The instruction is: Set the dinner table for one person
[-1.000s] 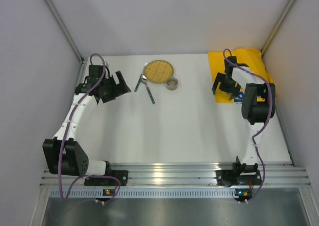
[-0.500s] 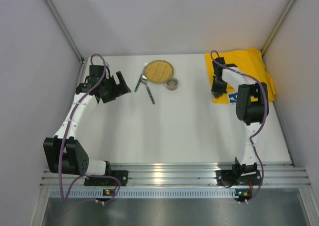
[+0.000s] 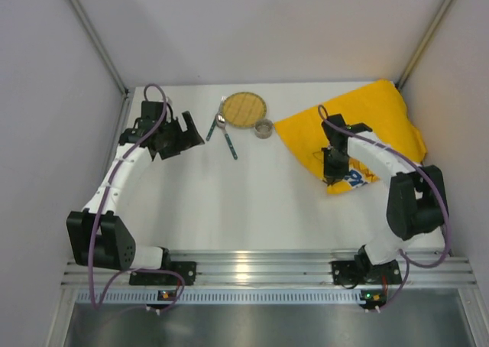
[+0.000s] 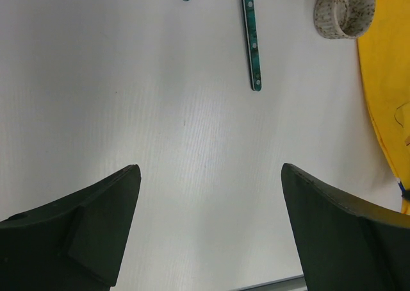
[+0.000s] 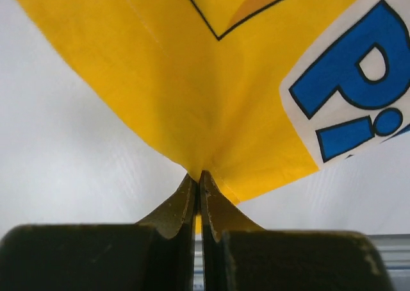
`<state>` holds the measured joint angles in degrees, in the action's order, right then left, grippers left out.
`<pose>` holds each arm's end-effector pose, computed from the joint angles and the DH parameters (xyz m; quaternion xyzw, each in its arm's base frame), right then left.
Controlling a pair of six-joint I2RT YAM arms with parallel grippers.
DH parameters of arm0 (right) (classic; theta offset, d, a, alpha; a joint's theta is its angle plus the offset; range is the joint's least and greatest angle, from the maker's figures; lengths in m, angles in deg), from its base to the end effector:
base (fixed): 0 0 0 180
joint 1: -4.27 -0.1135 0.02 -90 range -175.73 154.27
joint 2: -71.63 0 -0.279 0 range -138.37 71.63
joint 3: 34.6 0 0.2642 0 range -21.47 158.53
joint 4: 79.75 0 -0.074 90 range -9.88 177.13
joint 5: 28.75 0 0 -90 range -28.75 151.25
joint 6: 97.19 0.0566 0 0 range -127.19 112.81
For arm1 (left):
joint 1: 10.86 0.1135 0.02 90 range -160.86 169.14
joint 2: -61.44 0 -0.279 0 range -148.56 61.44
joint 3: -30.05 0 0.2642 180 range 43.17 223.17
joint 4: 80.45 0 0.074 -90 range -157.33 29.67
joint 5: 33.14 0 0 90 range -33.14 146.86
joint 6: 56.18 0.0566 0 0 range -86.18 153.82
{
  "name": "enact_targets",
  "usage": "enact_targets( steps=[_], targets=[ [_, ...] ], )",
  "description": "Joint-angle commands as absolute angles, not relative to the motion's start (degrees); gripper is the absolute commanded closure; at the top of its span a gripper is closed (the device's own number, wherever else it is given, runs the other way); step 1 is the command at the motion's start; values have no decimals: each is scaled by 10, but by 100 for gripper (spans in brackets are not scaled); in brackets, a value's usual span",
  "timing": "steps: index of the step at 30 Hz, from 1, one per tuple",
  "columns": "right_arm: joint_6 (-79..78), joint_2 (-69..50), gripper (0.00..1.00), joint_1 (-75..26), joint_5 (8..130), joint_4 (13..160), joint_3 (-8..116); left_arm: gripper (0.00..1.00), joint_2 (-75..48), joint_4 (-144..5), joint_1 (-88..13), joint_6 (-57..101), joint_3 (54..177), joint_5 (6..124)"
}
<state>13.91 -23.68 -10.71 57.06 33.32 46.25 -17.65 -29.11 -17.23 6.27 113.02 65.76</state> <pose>0.3113 0.0790 0.1964 0.0559 0.9949 -0.0114 0.0826 0.3157 -0.0441 0.3096 -0.1431 0.9184 -0.1747 0.3248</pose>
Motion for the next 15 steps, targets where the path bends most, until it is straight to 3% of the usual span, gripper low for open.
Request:
enact_targets(
  steps=[1, 8, 15],
  targets=[
    [154, -167, 100, -180, 605, 277, 443, 4, -152, -297, -182, 57, 1119, 650],
    [204, -141, 100, -336, 600, 196, 476, 4, -141, -296, -208, 46, 1112, 636],
    [209, -243, 100, -446, 648, 202, 600, 5, -118, -295, -231, 30, 1089, 622]
  ],
)
